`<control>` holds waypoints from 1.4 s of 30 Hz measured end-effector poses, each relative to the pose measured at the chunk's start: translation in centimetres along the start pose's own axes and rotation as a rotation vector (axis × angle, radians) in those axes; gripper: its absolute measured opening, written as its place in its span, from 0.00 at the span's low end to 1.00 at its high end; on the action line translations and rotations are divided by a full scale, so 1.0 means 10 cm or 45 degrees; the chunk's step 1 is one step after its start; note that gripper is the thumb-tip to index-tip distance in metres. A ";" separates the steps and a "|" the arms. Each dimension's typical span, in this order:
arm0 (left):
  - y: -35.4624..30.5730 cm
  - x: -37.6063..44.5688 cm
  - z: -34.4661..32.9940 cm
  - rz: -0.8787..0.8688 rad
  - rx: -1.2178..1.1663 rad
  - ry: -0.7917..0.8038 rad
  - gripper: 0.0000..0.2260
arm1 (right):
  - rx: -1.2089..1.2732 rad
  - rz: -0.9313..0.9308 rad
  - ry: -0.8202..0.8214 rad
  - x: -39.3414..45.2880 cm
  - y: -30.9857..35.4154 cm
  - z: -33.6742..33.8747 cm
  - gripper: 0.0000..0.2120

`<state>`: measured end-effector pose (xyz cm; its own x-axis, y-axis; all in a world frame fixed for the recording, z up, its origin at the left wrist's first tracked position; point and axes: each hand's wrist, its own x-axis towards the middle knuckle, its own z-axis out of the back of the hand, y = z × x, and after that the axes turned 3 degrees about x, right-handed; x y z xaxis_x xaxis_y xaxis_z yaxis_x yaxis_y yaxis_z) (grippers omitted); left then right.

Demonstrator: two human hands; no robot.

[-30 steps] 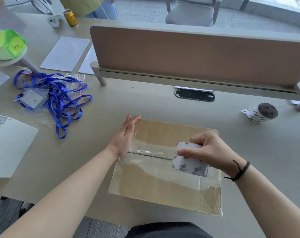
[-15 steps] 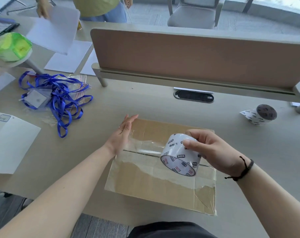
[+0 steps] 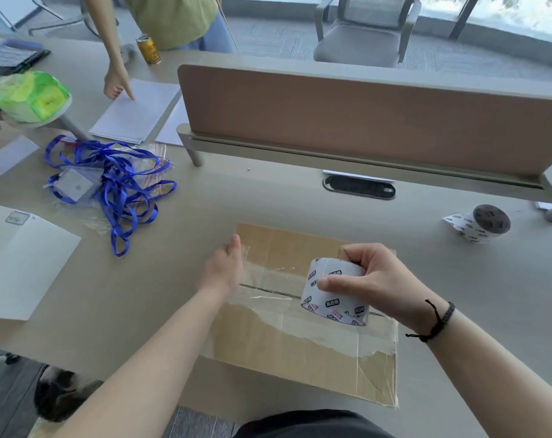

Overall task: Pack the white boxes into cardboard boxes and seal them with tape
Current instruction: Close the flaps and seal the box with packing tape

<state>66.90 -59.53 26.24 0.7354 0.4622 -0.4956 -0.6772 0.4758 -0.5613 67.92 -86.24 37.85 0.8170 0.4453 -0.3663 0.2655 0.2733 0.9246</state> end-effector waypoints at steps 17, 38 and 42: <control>-0.06 0.01 0.03 0.075 0.039 0.050 0.33 | -0.536 -0.122 -0.058 -0.19 -0.31 0.50 0.31; -0.11 -0.04 0.03 0.069 0.140 0.003 0.33 | -0.682 -0.221 -0.165 -0.45 -0.65 0.95 0.32; -0.10 -0.04 0.02 0.055 0.136 -0.018 0.33 | -0.709 -0.216 -0.183 -0.45 -0.75 0.99 0.32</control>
<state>67.22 -60.07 27.10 0.7054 0.4940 -0.5083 -0.7076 0.5320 -0.4650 67.37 -98.75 33.56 0.8580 0.2474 -0.4502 0.1219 0.7534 0.6462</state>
